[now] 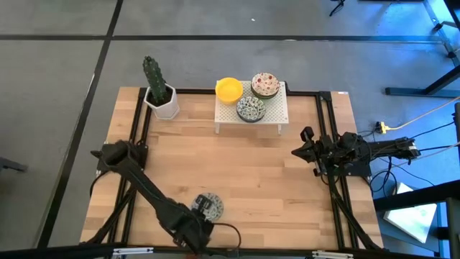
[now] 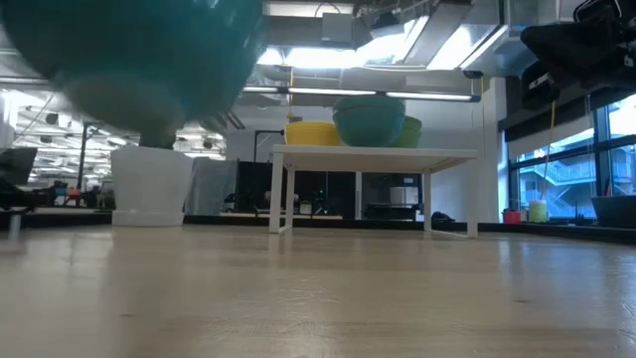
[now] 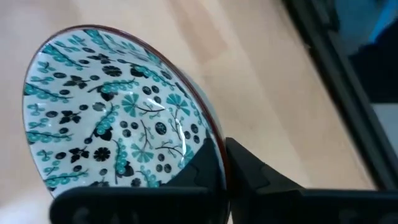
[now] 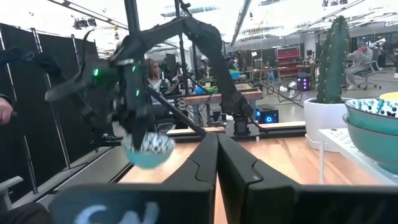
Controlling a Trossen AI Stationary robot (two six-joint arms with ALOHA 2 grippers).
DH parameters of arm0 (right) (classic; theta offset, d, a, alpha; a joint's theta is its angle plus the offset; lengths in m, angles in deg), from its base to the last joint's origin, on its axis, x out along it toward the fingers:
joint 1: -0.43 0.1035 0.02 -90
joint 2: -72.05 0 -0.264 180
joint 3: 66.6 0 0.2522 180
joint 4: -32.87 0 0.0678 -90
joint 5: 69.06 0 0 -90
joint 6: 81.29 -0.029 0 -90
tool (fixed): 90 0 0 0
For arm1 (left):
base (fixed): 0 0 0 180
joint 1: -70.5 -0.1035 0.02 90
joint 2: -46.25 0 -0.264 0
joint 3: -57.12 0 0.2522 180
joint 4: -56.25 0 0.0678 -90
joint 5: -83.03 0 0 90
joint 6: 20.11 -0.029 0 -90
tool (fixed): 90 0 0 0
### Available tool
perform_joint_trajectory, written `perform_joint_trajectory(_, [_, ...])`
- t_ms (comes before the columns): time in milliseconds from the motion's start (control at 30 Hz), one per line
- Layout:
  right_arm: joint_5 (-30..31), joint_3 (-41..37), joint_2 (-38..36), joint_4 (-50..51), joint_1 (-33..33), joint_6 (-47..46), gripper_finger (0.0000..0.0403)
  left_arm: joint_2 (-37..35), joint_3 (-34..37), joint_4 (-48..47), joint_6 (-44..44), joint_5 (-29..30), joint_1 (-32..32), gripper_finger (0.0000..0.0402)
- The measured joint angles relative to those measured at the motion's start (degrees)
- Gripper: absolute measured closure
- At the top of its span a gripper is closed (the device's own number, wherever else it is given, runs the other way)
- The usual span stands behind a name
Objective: Pick & Place Mini bowls
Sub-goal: Stack the blue bowl on top of the blue bowl on the shelf
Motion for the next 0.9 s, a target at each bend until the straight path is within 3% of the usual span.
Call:
perform_joint_trajectory(233, [0.0, 0.0, 0.0, 0.0, 0.0, 0.0, 0.0391, -12.7, 2.2, -2.8, -0.2, 11.4, 1.0, 0.0394])
perform_joint_trajectory(367, [-0.1, 0.0, 0.0, 0.0, 0.0, -0.1, 0.0391, -22.3, 8.2, -0.9, 1.6, 11.7, 0.9, 0.0394])
perform_joint_trajectory(567, [-0.6, 0.0, 0.0, 0.2, 0.3, -0.2, 0.0391, -37.6, 23.8, 11.1, 1.4, 12.1, -1.3, 0.0394])
perform_joint_trajectory(900, [-0.1, 0.0, 0.0, 3.1, 0.3, 1.7, 0.0391, -59.1, 52.1, 38.1, -7.8, 12.6, -6.8, 0.0394])
